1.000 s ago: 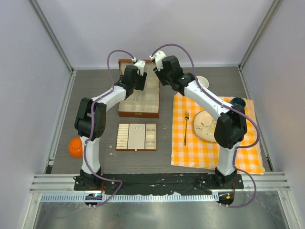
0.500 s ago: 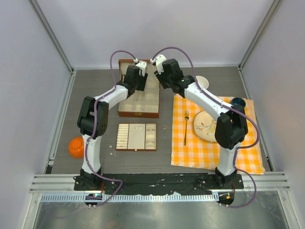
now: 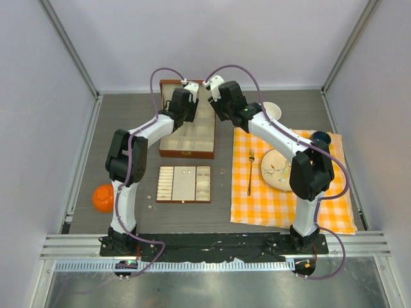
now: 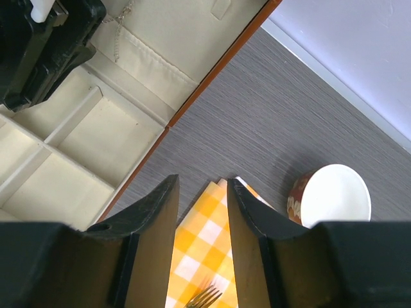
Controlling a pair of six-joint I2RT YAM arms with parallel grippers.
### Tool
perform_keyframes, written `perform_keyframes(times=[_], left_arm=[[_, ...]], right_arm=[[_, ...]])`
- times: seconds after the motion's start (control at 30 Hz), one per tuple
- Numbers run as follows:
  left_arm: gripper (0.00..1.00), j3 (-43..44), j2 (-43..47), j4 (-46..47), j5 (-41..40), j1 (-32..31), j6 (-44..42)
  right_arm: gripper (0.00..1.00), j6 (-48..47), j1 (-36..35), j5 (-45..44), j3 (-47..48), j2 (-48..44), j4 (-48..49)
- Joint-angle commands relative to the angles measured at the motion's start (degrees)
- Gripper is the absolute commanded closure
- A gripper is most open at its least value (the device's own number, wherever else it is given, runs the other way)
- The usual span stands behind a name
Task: Organize the mixed jewelry
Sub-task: Place the jewelry in the jewelry box.
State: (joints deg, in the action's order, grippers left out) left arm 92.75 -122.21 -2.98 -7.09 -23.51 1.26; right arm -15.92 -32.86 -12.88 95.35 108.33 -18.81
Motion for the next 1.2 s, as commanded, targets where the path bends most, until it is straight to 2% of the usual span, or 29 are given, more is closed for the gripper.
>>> perform_keyframes(times=[0.0, 0.37, 0.83, 1.17], left_arm=[[0.59, 2.3, -0.9, 1.2, -1.6, -0.8, 0.7], [0.68, 3.8, -2.1, 0.8, -2.7, -1.2, 0.7], [0.99, 4.1, 1.2, -1.1, -2.4, -1.2, -0.1], [1.00, 4.6, 6.1, -4.1, -0.8, -0.5, -0.6]], right_arm=[[0.59, 1.0, 0.3, -0.5, -0.3, -4.4, 3.0], [0.59, 1.0, 0.3, -0.6, -0.3, -4.5, 3.3], [0.59, 0.0, 0.3, 0.8, 0.5, -4.4, 3.2], [0.57, -3.3, 0.4, 2.5, 0.6, -3.6, 3.5]])
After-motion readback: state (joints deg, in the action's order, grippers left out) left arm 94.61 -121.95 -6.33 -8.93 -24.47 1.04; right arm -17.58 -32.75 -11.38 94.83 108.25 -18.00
